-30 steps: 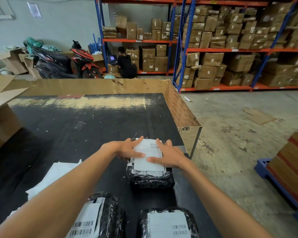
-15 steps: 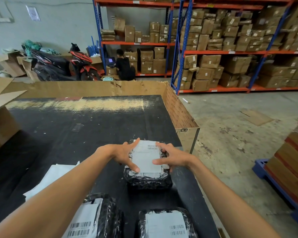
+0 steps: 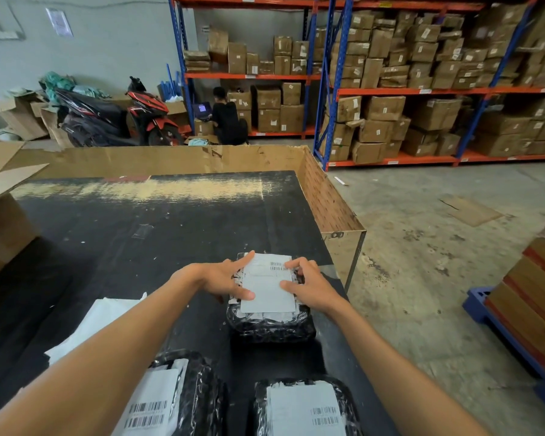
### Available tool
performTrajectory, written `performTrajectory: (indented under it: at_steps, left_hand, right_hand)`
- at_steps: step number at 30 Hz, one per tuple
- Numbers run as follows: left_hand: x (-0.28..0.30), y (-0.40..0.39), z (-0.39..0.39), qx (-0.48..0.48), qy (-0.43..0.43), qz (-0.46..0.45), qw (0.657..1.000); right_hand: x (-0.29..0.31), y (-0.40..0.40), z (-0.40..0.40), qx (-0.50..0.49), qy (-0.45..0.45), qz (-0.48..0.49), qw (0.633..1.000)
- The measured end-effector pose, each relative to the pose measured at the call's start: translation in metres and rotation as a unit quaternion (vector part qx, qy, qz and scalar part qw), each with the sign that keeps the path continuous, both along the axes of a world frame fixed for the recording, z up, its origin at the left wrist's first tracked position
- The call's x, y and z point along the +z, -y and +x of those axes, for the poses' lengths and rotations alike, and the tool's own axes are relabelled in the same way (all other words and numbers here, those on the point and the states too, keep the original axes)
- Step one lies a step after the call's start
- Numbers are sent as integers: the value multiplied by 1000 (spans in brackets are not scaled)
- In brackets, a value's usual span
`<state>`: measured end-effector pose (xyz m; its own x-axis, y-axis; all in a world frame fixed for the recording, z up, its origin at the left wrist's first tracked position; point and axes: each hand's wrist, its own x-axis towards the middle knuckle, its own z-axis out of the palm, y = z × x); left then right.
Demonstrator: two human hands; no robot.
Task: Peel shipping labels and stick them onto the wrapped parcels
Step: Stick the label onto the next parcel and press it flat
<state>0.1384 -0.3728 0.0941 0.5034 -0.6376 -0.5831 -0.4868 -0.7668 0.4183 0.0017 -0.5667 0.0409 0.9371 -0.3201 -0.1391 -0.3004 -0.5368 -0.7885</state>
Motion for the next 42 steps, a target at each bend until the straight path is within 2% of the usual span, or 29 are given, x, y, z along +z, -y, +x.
performTrajectory:
  at_steps: [4,8,12,15,17,21,24,27,30,36,42]
  left_hand:
    - [0,-6,0,55,-77,-49,994]
    - [-1,-8,-5,86,-85,-60,991]
    - [-5,-8,-17,111,-158,-37,980]
    - [-7,-6,-24,138,-139,-42,980]
    - [-8,-3,-25,151,-114,-53,980]
    - [-6,-1,-29,104,-17,-43,993]
    - [-38,3,2,79,13,-51,995]
    - [-40,2,4,115,-8,-68,991]
    - [3,-3,-47,165,-16,-110,980]
    - [41,5,-107,223,-30,-195,955]
    - [33,7,-174,267,-51,-216,938]
  right_hand:
    - [-2,-1,-8,-20,46,75,996]
    - [-5,-2,-23,-38,43,166,984]
    - [-10,-21,-27,-68,21,105,992]
    - [-14,-36,-27,-123,2,117,986]
    - [-17,-34,-29,-124,18,138,982]
    - [-5,-28,-42,-135,92,186,969]
    - [1,-31,-50,-146,92,198,965]
    - [10,-36,-60,-131,103,245,955]
    - [19,-38,-65,-109,135,283,943]
    - [32,-27,-76,-125,184,251,942]
    - [33,-16,-130,-108,176,248,947]
